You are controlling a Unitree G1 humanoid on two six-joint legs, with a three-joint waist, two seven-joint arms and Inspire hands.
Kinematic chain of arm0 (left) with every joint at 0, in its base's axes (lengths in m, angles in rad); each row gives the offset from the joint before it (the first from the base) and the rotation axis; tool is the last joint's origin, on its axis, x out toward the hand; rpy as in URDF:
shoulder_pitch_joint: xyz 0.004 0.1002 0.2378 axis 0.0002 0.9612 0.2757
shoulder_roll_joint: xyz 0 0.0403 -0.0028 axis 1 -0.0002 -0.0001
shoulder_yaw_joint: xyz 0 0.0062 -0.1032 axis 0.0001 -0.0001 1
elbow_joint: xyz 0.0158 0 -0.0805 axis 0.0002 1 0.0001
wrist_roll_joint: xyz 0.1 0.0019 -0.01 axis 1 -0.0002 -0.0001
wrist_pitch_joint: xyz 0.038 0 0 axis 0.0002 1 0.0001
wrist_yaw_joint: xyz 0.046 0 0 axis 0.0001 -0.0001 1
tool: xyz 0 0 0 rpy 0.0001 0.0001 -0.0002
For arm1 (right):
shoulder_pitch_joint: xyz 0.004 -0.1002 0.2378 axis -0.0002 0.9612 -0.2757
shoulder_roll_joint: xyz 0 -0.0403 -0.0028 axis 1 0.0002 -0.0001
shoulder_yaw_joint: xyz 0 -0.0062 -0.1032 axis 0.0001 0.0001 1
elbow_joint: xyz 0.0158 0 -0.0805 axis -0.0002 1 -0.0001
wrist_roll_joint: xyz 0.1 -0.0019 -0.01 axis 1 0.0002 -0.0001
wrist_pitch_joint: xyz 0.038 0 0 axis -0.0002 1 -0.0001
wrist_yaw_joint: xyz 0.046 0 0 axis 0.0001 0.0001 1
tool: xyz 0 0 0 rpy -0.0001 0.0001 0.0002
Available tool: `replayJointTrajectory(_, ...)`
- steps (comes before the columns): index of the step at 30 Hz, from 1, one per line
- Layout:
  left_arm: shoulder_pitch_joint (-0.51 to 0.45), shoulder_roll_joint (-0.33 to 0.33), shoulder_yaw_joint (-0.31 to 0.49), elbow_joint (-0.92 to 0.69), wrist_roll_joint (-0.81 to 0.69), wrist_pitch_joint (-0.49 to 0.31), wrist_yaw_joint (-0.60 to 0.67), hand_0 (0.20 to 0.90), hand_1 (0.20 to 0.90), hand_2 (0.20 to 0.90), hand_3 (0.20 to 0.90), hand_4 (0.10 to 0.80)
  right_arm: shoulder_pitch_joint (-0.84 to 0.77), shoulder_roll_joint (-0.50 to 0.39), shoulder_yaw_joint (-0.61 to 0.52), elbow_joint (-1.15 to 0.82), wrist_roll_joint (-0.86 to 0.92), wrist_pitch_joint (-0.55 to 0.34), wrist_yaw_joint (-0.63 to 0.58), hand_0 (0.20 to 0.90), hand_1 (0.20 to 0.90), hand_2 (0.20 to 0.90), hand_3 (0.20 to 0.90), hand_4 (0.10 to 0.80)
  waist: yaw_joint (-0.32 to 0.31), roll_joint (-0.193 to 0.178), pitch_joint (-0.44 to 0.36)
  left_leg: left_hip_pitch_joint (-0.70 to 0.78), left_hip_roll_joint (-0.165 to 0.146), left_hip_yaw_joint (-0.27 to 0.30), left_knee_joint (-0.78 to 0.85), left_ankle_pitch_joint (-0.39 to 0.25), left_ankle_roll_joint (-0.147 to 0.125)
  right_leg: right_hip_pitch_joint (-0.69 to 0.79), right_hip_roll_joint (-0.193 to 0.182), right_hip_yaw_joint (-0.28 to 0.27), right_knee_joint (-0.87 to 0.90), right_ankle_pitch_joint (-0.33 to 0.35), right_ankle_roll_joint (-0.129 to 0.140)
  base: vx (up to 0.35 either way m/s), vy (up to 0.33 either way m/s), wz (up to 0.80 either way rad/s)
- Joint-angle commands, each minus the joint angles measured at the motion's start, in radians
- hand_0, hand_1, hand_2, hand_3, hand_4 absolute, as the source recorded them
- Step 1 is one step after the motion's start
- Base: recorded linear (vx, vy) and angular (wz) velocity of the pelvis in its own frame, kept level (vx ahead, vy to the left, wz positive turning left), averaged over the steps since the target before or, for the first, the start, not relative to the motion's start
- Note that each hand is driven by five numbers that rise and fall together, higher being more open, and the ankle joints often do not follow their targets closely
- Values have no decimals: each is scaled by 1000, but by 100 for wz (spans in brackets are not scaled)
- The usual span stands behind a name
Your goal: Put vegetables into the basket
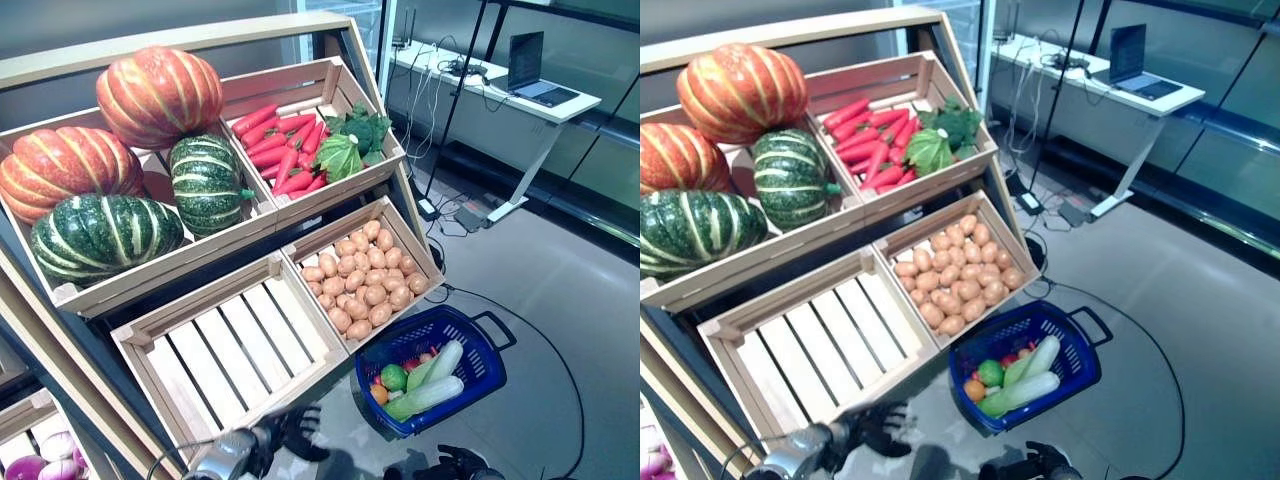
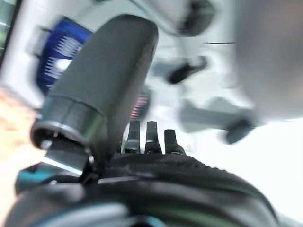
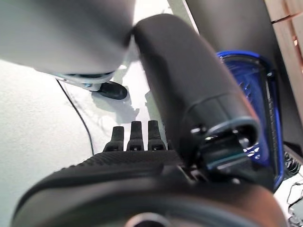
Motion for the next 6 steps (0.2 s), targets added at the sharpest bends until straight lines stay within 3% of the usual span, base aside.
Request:
replayJointTrajectory(1,-72,-6,52,35,6,-19,26,900,900,900,900,800,-65,-3,-2,21,-5,5,-27,900,900,900,900,800,12,-2,16,-41,30,-23,2,16,-35,66,-40,-26,16,-25,32,20,28,4)
replayJointTrajectory(6,-62,-11,89,92,2,-10,60,900,900,900,900,800,-70,-9,-9,22,-18,-15,-22,900,900,900,900,800,15,1,15,-46,30,-29,2,18,-36,65,-42,-27,13,-27,30,8,16,5)
